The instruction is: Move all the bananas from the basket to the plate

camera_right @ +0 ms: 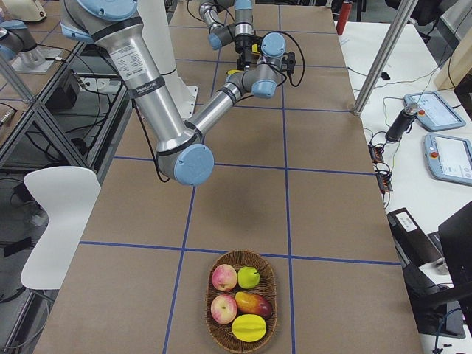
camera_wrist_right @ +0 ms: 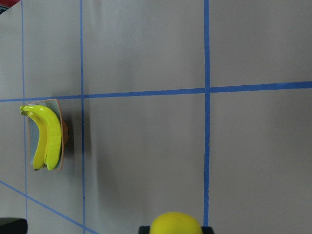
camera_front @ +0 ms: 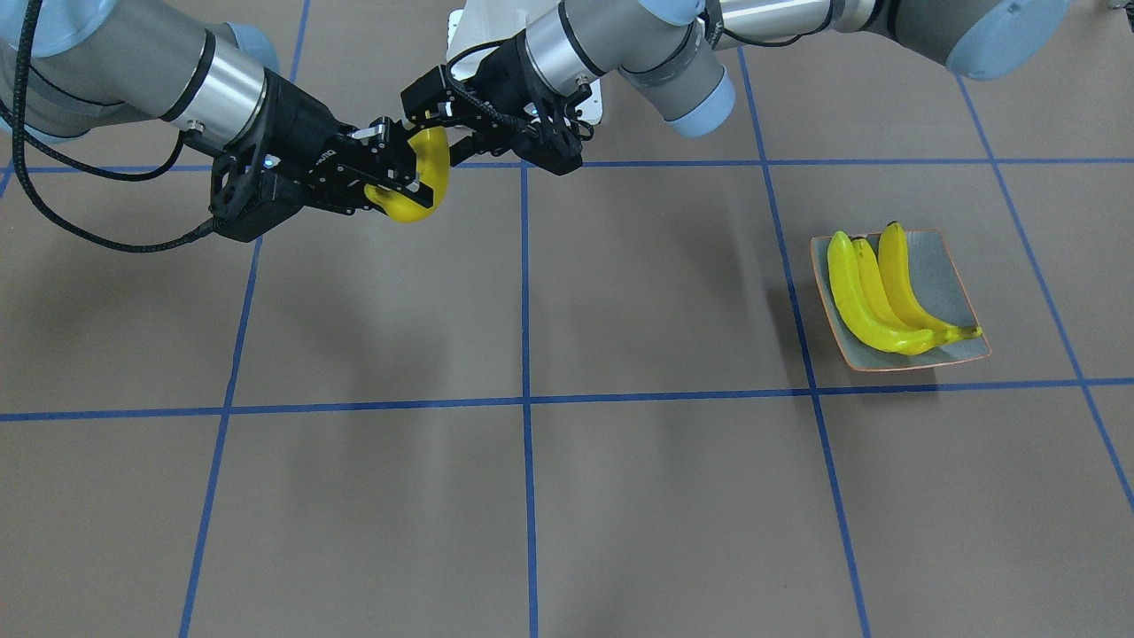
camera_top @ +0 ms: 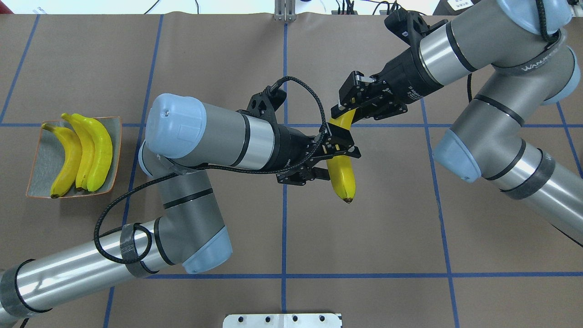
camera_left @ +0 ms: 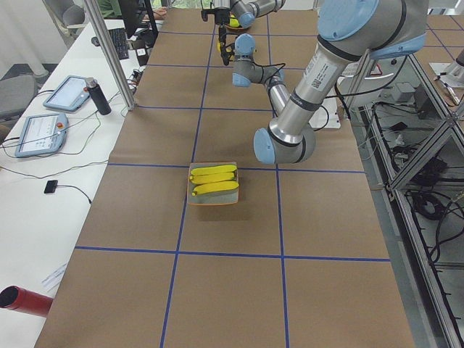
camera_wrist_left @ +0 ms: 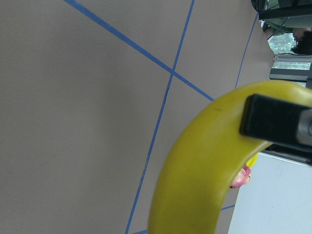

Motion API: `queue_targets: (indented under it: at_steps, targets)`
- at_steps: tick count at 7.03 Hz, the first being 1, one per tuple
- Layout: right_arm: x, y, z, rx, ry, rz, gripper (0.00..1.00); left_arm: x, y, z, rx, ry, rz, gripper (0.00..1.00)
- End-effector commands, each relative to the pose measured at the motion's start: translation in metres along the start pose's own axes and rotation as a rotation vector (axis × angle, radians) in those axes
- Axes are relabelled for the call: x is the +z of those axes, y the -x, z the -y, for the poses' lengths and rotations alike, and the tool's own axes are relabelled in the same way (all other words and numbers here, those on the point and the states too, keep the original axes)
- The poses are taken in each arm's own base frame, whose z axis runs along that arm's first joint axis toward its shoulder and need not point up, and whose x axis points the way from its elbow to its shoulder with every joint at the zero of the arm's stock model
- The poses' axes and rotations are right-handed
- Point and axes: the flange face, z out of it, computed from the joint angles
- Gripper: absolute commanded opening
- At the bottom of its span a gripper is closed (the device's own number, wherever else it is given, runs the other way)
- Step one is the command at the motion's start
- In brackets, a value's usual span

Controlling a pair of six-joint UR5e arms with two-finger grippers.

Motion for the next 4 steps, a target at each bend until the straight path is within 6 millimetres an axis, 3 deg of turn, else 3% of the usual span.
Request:
queue_targets:
  at_steps: [1, 2, 3, 4]
  targets:
    - [0.0008, -0.0037, 0.0004, -0.007, -0.003, 0.006, 0.00, 0.0006, 0.0054, 0.0014, 0.006, 0.006, -0.014, 0.00]
    - [0.0006, -0.0019, 0.0005, -0.011, -0.003, 0.008, 0.00, 0.0009, 0.0061, 0.0028, 0.006, 0.004, -0.013, 0.00]
    - [0.0020, -0.0019, 0.0010, -0.011, -0.005, 0.008, 0.97, 0.0009, 0.0061, 0.0028, 0.006, 0.004, -0.013, 0.00]
    - [0.0047, -0.0034, 0.0020, 0.011, -0.008, 0.004, 1.00, 0.0009, 0.0071, 0.0031, 0.005, 0.003, -0.011, 0.00]
